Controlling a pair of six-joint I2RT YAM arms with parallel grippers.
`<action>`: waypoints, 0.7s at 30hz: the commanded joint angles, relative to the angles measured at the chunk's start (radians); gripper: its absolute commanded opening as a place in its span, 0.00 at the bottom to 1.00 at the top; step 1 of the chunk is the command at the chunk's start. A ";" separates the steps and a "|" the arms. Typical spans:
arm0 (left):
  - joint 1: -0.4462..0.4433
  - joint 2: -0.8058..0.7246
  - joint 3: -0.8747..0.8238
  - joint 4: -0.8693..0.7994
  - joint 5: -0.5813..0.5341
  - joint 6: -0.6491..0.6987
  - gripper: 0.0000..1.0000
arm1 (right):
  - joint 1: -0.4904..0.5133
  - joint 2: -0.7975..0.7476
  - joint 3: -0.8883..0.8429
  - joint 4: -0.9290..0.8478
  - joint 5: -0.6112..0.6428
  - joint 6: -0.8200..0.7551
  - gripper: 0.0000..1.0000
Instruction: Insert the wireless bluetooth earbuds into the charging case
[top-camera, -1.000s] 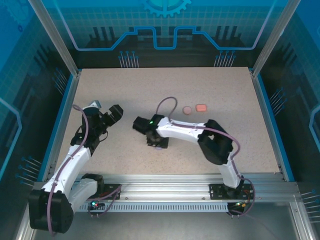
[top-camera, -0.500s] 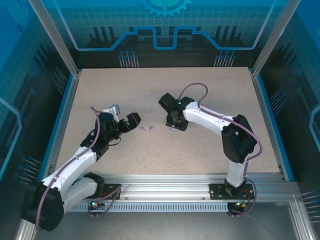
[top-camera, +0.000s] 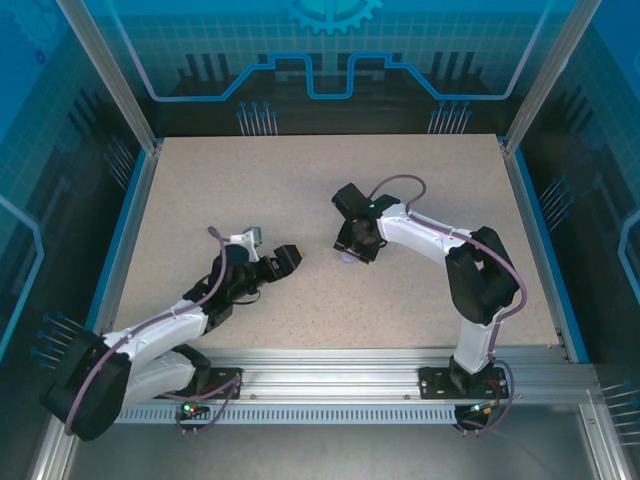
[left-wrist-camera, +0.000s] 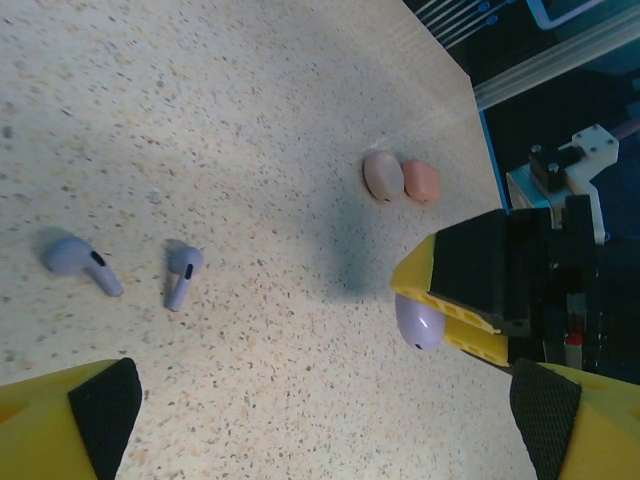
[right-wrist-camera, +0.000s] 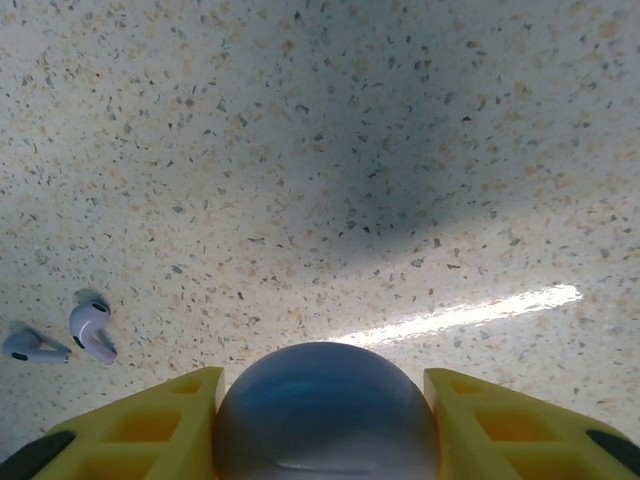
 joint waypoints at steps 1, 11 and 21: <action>-0.040 0.076 0.020 0.142 -0.046 -0.017 0.99 | -0.033 -0.035 -0.017 0.057 -0.078 0.051 0.46; -0.126 0.261 0.014 0.465 -0.141 -0.013 0.99 | -0.045 -0.080 -0.026 0.074 -0.078 0.154 0.46; -0.133 0.373 0.026 0.607 -0.106 -0.038 0.99 | -0.037 -0.110 -0.039 0.094 -0.070 0.275 0.46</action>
